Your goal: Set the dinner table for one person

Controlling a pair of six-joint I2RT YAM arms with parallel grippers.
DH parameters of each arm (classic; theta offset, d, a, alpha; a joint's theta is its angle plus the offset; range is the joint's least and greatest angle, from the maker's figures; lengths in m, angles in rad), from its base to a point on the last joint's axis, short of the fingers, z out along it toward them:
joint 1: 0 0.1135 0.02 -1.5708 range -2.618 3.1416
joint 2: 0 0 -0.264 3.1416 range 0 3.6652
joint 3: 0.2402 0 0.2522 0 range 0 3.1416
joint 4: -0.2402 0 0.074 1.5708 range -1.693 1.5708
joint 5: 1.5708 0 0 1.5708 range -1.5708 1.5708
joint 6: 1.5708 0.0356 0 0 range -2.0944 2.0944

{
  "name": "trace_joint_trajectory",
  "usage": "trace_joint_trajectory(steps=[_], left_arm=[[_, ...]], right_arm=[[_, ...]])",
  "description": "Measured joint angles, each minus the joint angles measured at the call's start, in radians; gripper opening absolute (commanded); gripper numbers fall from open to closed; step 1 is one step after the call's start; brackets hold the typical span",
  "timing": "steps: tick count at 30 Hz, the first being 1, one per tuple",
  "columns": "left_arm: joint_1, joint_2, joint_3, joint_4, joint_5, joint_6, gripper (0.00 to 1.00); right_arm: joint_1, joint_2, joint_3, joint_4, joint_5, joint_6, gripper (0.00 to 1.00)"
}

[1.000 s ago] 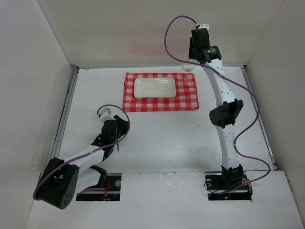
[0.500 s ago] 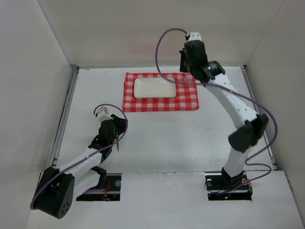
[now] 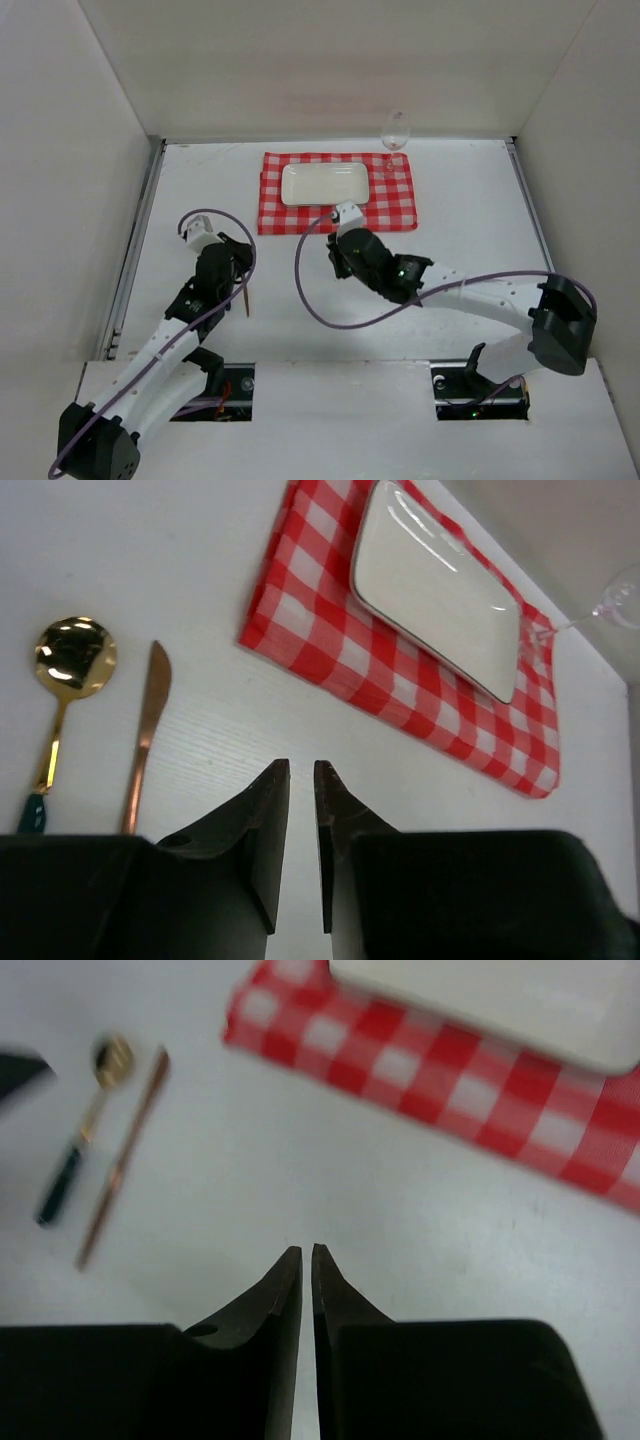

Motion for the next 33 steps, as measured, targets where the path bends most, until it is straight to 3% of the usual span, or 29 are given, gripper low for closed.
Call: trace_joint_trajectory(steps=[6, 10, 19, 30, 33], left_arm=[[-0.048, 0.022, 0.011, -0.241, -0.116, -0.009, 0.34], [-0.108, 0.126, 0.011, -0.315, -0.183, -0.026, 0.37], [-0.122, 0.309, 0.011, -0.343, -0.232, -0.044, 0.34], [-0.156, 0.433, 0.033, -0.316, -0.24, -0.059, 0.26], [-0.156, 0.443, 0.037, -0.309, -0.243, -0.065, 0.18]], right_arm=[[0.064, -0.119, -0.247, 0.008, 0.063, 0.023, 0.19], [0.054, -0.277, -0.325, 0.056, 0.082, 0.043, 0.23], [-0.037, -0.479, -0.457, 0.139, 0.05, 0.073, 0.29], [-0.048, -0.455, -0.461, 0.188, -0.021, 0.098, 0.3], [-0.048, -0.455, -0.461, 0.193, -0.025, 0.098, 0.3]])
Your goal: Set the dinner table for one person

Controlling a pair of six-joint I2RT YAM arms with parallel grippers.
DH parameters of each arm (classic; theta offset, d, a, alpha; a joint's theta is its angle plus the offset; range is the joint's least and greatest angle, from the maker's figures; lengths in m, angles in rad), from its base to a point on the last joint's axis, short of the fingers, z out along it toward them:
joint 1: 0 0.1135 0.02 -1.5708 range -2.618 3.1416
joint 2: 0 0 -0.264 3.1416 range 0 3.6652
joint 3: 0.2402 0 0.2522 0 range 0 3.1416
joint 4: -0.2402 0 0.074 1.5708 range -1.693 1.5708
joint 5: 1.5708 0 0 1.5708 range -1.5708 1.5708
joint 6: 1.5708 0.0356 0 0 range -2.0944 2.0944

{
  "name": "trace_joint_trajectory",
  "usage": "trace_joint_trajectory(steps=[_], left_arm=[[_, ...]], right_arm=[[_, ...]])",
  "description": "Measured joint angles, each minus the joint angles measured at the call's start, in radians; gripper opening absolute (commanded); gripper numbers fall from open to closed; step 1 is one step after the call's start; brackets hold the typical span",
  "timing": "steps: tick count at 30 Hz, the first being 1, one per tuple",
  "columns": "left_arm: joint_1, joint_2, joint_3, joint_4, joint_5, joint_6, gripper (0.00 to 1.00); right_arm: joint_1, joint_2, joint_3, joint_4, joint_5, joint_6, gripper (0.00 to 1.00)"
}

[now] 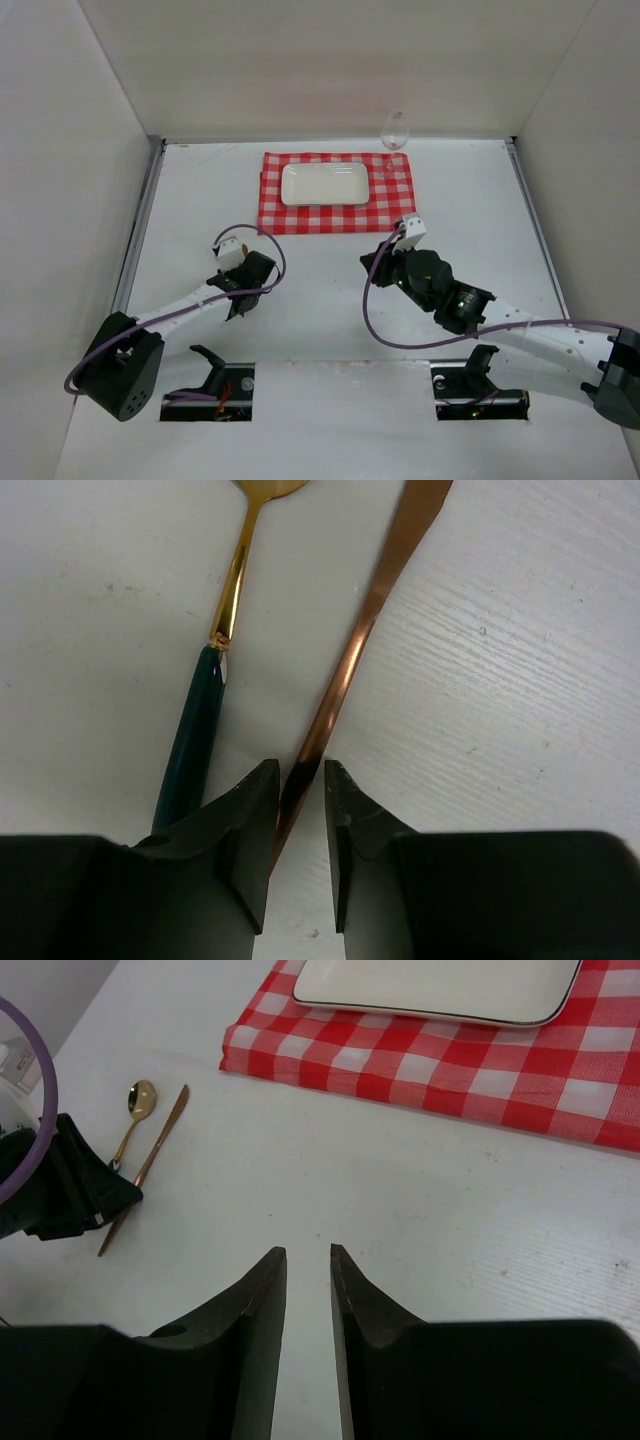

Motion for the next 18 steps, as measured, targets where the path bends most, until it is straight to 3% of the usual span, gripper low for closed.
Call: trace_joint_trajectory(steps=[5, 13, 18], left_arm=[[0.0, 0.0, 0.0, 0.006, -0.003, -0.004, 0.04], [-0.053, -0.126, 0.009, -0.008, 0.019, 0.025, 0.01], [-0.146, -0.116, 0.137, -0.016, 0.027, 0.055, 0.01]], right_arm=[[0.0, -0.007, -0.001, 0.004, 0.0, 0.007, 0.32], [-0.061, -0.111, -0.039, 0.022, 0.0, 0.049, 0.33], [-0.149, -0.204, -0.095, 0.016, 0.001, 0.1, 0.33]])
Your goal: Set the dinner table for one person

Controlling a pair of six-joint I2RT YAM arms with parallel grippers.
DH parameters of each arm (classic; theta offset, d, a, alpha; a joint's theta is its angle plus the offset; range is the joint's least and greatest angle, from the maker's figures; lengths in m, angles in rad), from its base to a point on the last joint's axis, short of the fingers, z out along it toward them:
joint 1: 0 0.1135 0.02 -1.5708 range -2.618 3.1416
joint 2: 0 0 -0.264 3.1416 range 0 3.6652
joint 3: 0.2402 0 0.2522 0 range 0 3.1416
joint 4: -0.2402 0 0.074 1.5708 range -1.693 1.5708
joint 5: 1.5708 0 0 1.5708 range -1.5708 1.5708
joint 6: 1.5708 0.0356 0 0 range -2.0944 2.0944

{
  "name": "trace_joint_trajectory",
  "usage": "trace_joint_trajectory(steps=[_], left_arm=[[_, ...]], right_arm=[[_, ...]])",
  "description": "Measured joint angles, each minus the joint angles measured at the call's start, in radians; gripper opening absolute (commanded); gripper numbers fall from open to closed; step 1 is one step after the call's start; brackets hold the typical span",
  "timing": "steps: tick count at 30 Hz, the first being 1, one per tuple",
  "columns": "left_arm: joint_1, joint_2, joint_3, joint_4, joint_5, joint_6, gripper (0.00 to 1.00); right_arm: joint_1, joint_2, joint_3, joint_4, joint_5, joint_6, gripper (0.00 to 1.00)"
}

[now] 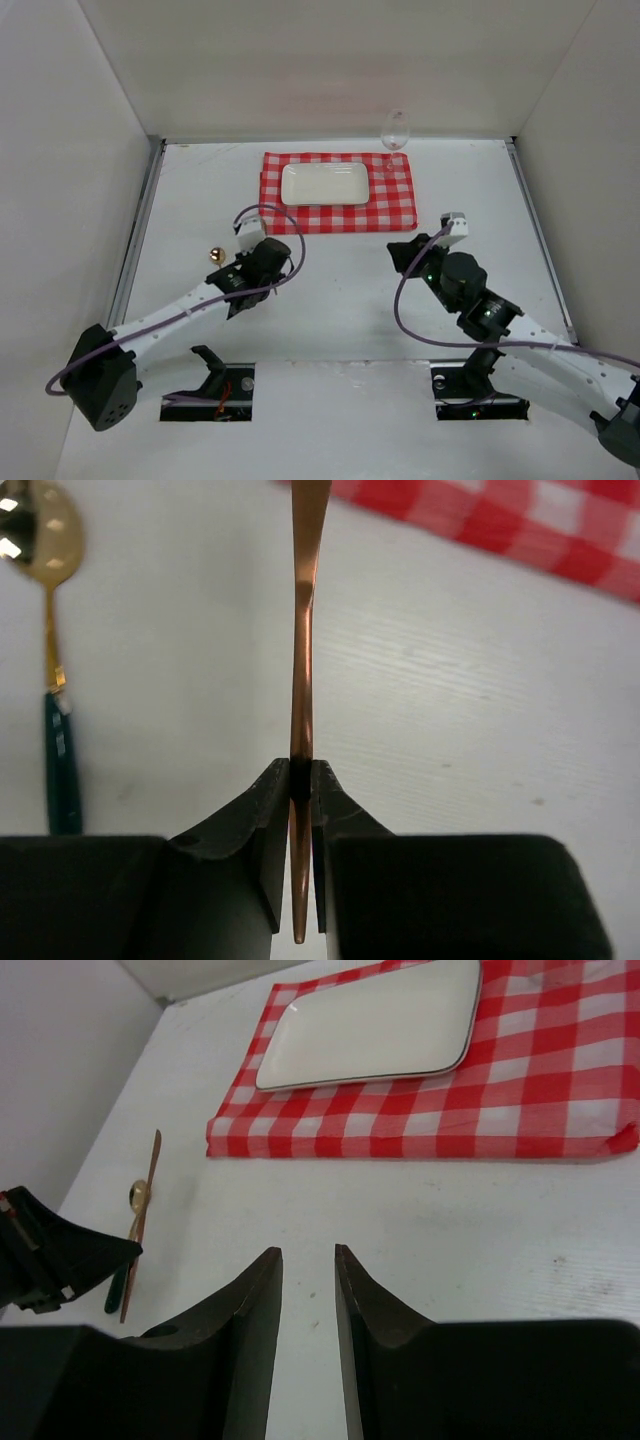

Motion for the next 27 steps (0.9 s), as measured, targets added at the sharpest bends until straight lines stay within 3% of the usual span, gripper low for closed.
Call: trace_joint_trajectory(steps=[3, 9, 19, 27], left_arm=[[-0.066, 0.09, 0.132, 0.032, 0.011, 0.025, 0.01], [-0.122, 0.406, 0.447, 0.175, 0.101, 0.104, 0.01], [-0.093, 0.978, 1.014, 0.254, 0.261, 0.152, 0.0], [-0.088, 1.231, 1.322, 0.199, 0.285, 0.13, 0.01]], right_arm=[[-0.058, -0.048, -0.022, -0.021, 0.003, 0.037, 0.32], [-0.153, -0.106, -0.06, -0.097, 0.005, 0.114, 0.1], [-0.263, -0.29, -0.152, -0.198, -0.011, 0.23, 0.14], [-0.281, -0.408, -0.2, -0.252, -0.03, 0.245, 0.14]])
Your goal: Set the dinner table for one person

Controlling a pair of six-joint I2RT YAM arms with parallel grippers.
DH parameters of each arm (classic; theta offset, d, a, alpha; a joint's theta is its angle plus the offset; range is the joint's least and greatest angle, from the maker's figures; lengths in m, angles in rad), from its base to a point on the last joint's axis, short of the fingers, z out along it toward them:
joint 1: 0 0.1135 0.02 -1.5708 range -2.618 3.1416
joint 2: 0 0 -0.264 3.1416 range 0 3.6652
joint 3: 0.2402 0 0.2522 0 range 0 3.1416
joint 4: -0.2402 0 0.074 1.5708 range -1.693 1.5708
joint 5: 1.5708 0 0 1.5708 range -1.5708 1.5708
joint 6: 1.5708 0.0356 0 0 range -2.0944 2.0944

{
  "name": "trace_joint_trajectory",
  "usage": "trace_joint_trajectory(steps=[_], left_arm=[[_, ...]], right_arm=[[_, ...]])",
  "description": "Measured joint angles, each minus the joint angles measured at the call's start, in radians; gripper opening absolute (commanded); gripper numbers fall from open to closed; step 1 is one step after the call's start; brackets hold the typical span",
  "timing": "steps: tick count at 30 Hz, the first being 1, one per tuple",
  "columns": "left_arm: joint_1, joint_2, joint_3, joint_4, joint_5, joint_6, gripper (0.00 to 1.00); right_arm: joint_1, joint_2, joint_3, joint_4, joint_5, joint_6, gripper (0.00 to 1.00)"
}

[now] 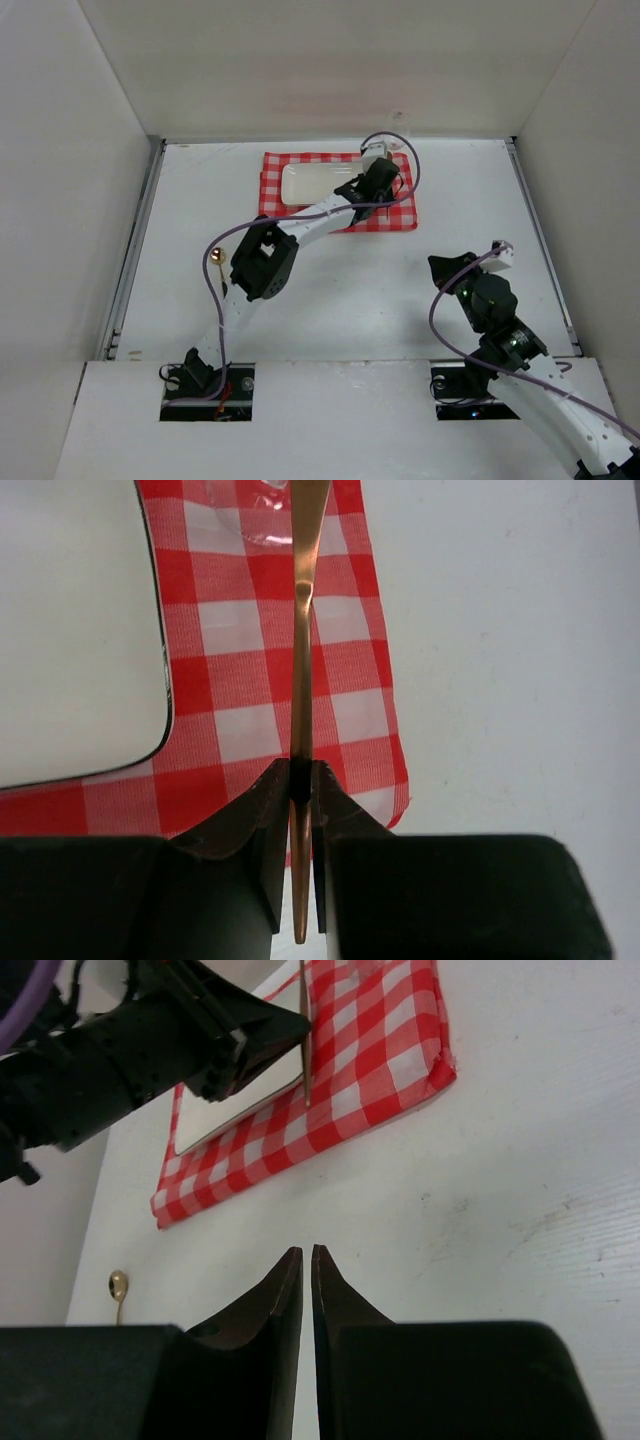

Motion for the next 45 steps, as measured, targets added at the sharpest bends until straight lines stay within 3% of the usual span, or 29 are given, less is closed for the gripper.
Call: trace_joint_trajectory(steps=[8, 33, 40, 45], left_arm=[[0.019, 0.132, 0.175, -0.056, -0.005, -0.017, 0.01], [0.057, 0.262, 0.26, -0.08, 0.013, -0.039, 0.04], [0.057, 0.265, 0.264, -0.078, 0.015, -0.053, 0.2], [0.054, 0.265, 0.254, -0.048, -0.002, -0.064, 0.31]], right_arm=[[0.0, -0.013, -0.002, -0.014, 0.0, 0.007, 0.15], [0.0, 0.007, -0.004, -0.016, -0.001, 0.011, 0.18], [0.0, 0.01, -0.011, -0.014, -0.001, 0.011, 0.27], [0.0, 0.011, -0.014, -0.013, -0.001, 0.011, 0.29]])
